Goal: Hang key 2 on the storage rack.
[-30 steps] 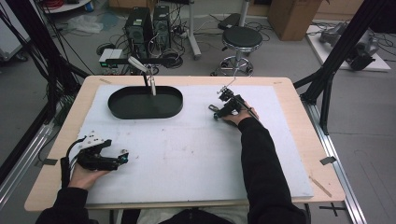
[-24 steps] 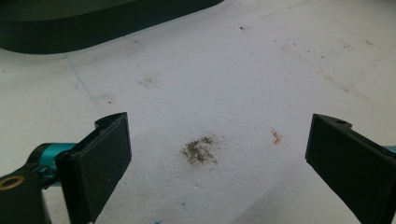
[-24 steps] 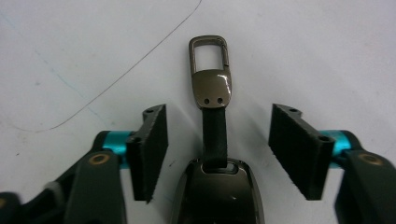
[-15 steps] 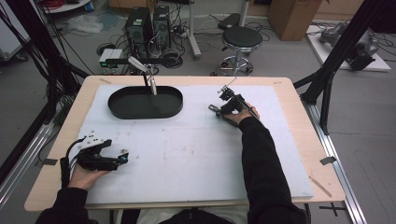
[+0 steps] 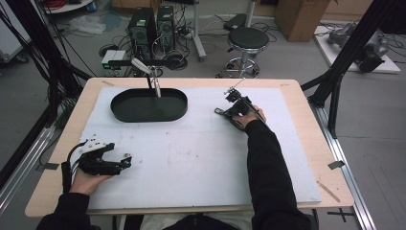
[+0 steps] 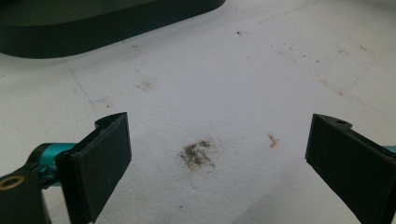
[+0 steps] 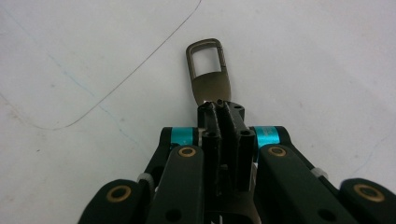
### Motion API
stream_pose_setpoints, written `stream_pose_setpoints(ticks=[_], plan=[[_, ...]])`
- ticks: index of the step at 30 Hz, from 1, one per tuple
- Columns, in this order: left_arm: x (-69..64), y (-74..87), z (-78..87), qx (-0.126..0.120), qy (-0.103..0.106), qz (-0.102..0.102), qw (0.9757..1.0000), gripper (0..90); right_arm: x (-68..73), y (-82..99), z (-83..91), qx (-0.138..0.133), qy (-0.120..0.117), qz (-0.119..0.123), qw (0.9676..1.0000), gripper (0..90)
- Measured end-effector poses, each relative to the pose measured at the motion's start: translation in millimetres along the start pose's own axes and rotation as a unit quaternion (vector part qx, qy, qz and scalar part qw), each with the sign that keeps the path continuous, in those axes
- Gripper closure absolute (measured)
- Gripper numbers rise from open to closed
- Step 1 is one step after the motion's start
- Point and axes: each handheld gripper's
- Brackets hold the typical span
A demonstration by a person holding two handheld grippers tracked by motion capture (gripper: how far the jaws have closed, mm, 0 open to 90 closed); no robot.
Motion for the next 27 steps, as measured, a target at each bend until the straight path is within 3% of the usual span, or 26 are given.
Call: stream_pose_setpoints(ticks=[9,16,21,27], plan=[[-0.6,-0.1,0.1,-0.001,0.006,-0.001,1.0,7.4,-13.4,4.5,12.2,-0.019,-0.037,-0.041,0.9983,86.7],[0.0,-0.3,-0.7,-0.005,0.01,0.001,0.9999,7.5,-15.9,4.3,26.1,-0.045,-0.048,-0.042,0.9969,86.7],[0.3,-0.5,-1.0,-0.007,0.014,0.003,0.9999,7.5,-17.6,3.6,41.8,-0.08,-0.058,-0.051,0.9938,86.6],[0.3,-1.0,-1.3,-0.007,0.014,0.001,0.9999,7.4,-12.9,-3.9,60.2,-0.091,-0.056,-0.045,0.9932,86.6]])
Point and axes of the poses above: each handheld gripper's, and its own axes: z roughly backward along the jaws, y roughly out of its underside, x roughly to its left, and after that the axes turned 2 degrees about y, right-handed
